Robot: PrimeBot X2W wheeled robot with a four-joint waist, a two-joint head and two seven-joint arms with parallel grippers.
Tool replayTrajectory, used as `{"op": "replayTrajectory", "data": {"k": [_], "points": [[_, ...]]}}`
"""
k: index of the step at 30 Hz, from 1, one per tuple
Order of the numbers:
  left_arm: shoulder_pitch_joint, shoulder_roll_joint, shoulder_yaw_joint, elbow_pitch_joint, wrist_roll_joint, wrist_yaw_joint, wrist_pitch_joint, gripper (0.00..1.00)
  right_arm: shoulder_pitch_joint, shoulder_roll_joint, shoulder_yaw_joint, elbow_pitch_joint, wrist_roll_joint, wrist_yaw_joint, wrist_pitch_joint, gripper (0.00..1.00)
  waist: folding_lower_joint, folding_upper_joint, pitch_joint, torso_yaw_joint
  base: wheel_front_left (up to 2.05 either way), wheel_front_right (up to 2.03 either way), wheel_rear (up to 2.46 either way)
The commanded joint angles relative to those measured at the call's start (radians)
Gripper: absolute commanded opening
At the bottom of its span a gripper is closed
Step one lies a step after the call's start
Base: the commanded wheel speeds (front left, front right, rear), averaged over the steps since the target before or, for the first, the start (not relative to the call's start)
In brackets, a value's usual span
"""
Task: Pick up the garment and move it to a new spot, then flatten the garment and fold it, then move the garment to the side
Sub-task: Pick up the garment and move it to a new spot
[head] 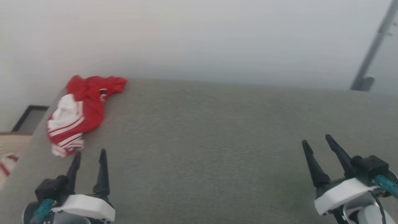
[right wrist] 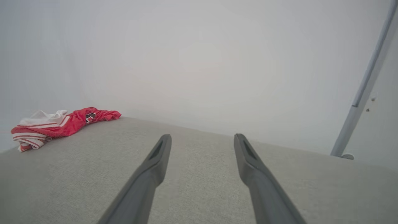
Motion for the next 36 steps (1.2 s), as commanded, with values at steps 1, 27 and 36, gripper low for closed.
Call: {"op": "replayTrajectory", "data": {"k": [1,27,36], "points": [[-0.006,0.008,0.003,-0.007,0.003,0.005,0.007,1.0,-0.013,0.003,0.006,0.0,0.004,0.0,0.0,1.0,0.0,-0.0001,-0.005,0.061,0.0,0.0,0.0],[-0.017,0.03,0.036,-0.112,-0.071,0.041,0.112,1.0,-0.104,-0.021,0.146,0.044,0.031,0.0,-0.021,1.0,0.0,-0.0001,0.026,0.307,0.0,0.0,0.0],[-0.202,0.074,0.031,-0.032,-0.09,0.026,0.161,1.0,-0.134,-0.13,0.138,-0.047,0.044,0.0,0.017,1.0,0.0,-0.0001,0.172,0.211,0.0,0.0,0.0]]}}
